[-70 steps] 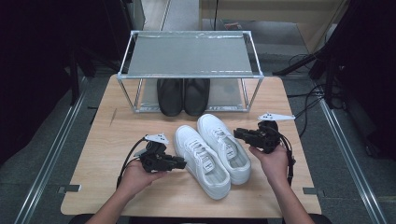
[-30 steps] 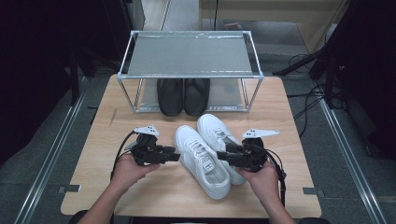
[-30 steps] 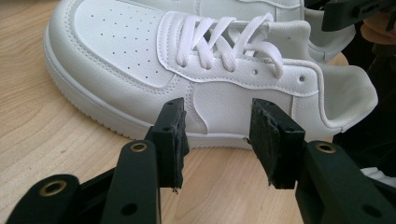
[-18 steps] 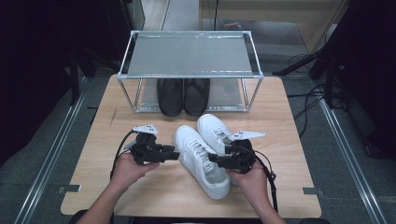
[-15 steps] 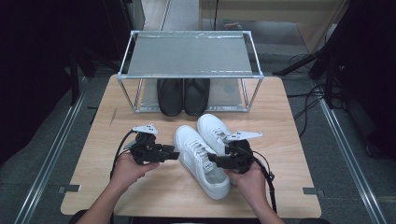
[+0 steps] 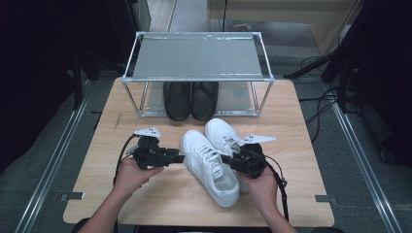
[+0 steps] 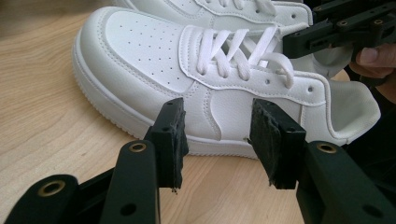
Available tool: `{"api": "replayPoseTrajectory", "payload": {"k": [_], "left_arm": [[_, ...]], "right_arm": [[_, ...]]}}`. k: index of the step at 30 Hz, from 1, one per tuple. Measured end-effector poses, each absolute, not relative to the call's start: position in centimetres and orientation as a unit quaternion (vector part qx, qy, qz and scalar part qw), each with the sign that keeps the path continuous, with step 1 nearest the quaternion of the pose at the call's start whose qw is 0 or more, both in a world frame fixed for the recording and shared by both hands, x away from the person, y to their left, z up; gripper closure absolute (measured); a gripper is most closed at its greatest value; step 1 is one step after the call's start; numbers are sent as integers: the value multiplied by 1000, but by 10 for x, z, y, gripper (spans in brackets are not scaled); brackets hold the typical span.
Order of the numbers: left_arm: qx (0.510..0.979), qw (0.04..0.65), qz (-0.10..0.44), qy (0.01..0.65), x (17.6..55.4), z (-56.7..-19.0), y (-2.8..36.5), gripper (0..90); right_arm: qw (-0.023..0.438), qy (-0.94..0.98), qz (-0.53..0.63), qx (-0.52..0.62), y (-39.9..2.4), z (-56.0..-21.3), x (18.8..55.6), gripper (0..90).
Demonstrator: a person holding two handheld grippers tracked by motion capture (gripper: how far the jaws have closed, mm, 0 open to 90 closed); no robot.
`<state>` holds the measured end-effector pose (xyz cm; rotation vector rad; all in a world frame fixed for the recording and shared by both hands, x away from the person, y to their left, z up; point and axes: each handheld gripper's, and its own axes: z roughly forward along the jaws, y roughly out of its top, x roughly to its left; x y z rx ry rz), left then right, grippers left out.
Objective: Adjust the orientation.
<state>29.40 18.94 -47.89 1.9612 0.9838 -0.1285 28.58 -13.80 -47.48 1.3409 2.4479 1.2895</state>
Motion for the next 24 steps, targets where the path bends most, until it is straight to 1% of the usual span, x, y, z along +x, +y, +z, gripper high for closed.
{"api": "replayPoseTrajectory", "payload": {"k": [4,6,9,11,17,20,23,24], "left_arm": [[794,455,-51,401,295,-479,191,552],[794,455,-51,400,294,-479,191,552],[795,454,-52,399,294,-479,191,550],[795,454,-50,400,294,-480,192,549],[794,453,-52,402,294,-480,191,545],[795,453,-52,400,294,-480,190,543],[794,454,-50,401,294,-480,190,543],[793,455,-49,401,295,-479,191,543]], "right_arm": [[37,796,417,436,-137,-475,285,747],[45,795,420,435,-136,-476,282,713],[76,798,423,423,-133,-478,276,674],[89,799,423,418,-131,-479,273,665],[112,807,416,403,-129,-481,270,636],[119,811,411,398,-129,-481,270,668],[119,812,409,399,-129,-479,271,744],[117,812,408,401,-129,-479,271,756]]}}
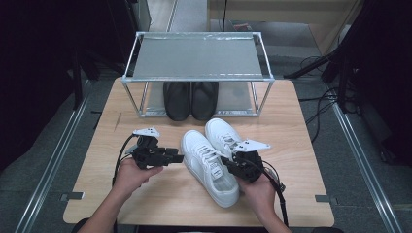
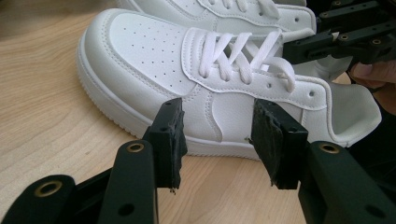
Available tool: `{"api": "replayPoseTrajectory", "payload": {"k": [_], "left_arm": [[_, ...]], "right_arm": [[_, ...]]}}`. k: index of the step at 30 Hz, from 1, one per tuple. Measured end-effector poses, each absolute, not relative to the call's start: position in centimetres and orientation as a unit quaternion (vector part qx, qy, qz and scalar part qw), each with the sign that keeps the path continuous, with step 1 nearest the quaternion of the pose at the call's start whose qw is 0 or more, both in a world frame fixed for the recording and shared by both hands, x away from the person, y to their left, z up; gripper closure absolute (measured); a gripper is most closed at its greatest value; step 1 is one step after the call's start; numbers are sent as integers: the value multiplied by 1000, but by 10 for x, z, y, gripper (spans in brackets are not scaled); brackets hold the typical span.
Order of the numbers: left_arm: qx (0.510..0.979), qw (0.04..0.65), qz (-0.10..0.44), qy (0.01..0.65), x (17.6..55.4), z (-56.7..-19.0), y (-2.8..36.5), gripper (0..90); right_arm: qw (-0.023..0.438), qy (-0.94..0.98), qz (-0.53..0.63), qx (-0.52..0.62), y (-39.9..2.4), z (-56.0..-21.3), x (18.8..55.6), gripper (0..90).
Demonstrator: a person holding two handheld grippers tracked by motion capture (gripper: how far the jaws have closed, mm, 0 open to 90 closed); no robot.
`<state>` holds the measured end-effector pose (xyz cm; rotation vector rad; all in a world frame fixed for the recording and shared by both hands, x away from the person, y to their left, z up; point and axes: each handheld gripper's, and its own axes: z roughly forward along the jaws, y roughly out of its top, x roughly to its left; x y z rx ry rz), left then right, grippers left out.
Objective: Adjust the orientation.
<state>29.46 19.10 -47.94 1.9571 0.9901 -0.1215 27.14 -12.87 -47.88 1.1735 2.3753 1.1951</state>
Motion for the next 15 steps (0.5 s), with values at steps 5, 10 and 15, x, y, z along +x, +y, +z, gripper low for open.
{"api": "replayPoseTrajectory", "payload": {"k": [5,10,15], "left_arm": [[790,457,-47,407,296,-479,195,537],[785,458,-41,414,297,-478,201,532],[778,462,-39,424,299,-477,211,529]], "right_arm": [[100,806,407,418,-131,-474,277,778],[95,813,399,414,-130,-467,283,785],[87,814,406,407,-131,-452,286,784]]}}
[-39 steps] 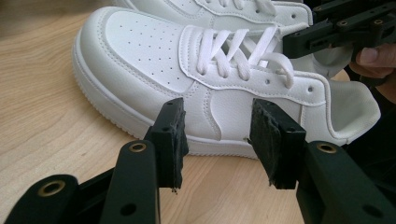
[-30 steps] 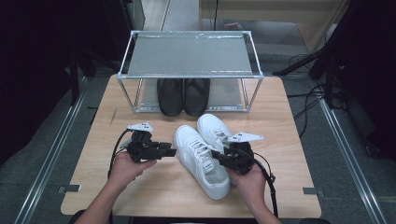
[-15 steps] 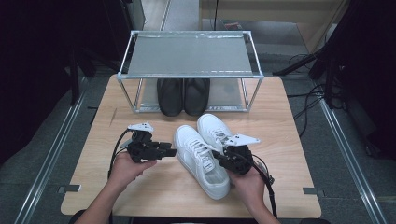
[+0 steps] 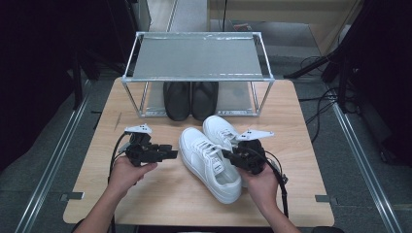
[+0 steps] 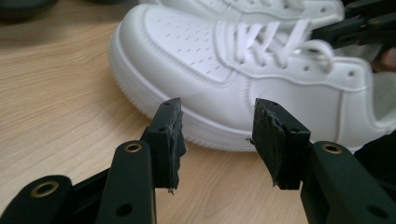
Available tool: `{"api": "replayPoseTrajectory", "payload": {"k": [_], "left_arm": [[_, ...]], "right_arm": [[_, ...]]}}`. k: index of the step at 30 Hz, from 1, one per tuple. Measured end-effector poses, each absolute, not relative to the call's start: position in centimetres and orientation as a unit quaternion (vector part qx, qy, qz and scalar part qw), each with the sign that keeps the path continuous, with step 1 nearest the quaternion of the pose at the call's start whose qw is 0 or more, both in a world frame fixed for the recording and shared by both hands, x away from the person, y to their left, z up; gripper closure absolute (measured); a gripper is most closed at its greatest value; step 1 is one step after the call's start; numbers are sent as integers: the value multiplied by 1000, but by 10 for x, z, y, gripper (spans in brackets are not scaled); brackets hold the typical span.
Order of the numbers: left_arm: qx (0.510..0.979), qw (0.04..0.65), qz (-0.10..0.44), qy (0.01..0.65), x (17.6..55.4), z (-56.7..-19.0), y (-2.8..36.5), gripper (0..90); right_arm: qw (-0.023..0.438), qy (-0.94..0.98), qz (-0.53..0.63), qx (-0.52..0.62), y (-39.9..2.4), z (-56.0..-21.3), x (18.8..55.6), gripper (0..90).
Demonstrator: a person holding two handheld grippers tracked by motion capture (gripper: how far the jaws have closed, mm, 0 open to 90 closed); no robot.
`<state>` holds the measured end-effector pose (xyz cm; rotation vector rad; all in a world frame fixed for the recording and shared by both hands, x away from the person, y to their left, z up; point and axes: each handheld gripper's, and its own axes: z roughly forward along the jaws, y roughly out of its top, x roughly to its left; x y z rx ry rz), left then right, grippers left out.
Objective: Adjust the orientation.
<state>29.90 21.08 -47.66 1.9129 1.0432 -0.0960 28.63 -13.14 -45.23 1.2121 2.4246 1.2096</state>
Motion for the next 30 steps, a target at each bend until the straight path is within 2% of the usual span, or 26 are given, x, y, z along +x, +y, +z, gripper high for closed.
{"api": "replayPoseTrajectory", "payload": {"k": [15,30], "left_arm": [[762,464,-12,451,302,-473,235,526],[751,462,-12,471,305,-475,245,526]], "right_arm": [[72,821,405,397,-134,-416,303,783],[69,815,433,379,-121,-368,304,782]]}}
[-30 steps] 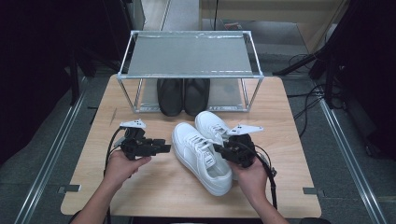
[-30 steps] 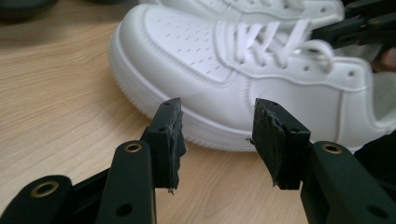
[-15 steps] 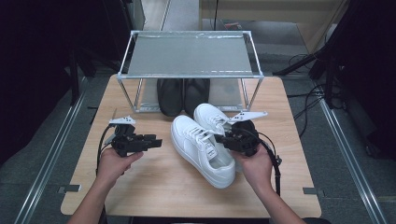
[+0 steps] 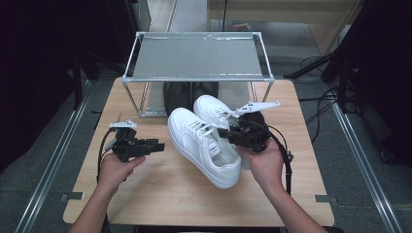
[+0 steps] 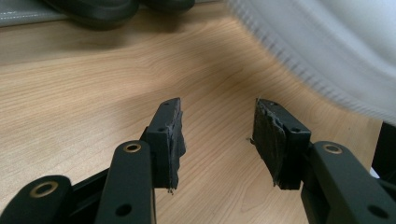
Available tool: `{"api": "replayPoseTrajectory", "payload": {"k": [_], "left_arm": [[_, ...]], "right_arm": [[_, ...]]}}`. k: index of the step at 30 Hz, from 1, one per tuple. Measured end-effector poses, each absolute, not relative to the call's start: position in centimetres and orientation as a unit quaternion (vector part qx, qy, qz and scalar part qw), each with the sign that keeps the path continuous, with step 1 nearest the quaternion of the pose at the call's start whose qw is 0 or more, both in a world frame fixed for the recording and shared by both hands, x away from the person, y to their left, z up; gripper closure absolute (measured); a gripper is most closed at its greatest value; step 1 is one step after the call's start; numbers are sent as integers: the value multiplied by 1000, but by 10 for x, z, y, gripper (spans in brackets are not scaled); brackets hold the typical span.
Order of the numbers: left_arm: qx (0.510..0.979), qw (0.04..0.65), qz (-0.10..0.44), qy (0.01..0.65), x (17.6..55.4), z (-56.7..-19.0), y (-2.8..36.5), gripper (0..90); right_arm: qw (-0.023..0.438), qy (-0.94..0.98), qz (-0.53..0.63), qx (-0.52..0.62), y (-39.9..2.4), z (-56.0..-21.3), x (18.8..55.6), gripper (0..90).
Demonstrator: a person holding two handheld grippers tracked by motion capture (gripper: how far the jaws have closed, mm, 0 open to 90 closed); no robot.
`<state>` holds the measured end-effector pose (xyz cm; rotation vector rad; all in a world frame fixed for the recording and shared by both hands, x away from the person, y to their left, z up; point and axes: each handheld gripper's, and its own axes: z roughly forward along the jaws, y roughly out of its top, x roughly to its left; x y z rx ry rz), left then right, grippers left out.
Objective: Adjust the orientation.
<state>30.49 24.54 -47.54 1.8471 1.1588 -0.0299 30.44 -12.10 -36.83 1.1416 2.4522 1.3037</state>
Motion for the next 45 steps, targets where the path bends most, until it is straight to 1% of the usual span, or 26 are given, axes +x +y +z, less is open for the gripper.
{"api": "replayPoseTrajectory", "payload": {"k": [11,16,19,24,26,29,36,45], "left_arm": [[752,460,-14,473,306,-477,246,527],[753,459,-17,471,306,-478,244,527],[755,459,-20,469,306,-478,244,527],[757,454,-25,470,307,-480,244,527],[757,455,-25,469,307,-480,243,527],[756,457,-22,468,306,-480,242,527],[759,454,-29,466,306,-481,239,527],[762,453,-35,462,307,-482,236,527]], "right_arm": [[74,806,466,358,-109,-321,311,783],[73,802,467,365,-103,-297,329,783],[67,798,474,367,-101,-289,338,784],[81,799,472,364,-97,-280,344,784],[73,797,471,372,-95,-277,353,784],[72,795,469,378,-92,-273,363,784],[115,791,452,397,-75,-259,393,783],[135,757,444,461,-59,-260,449,782]]}}
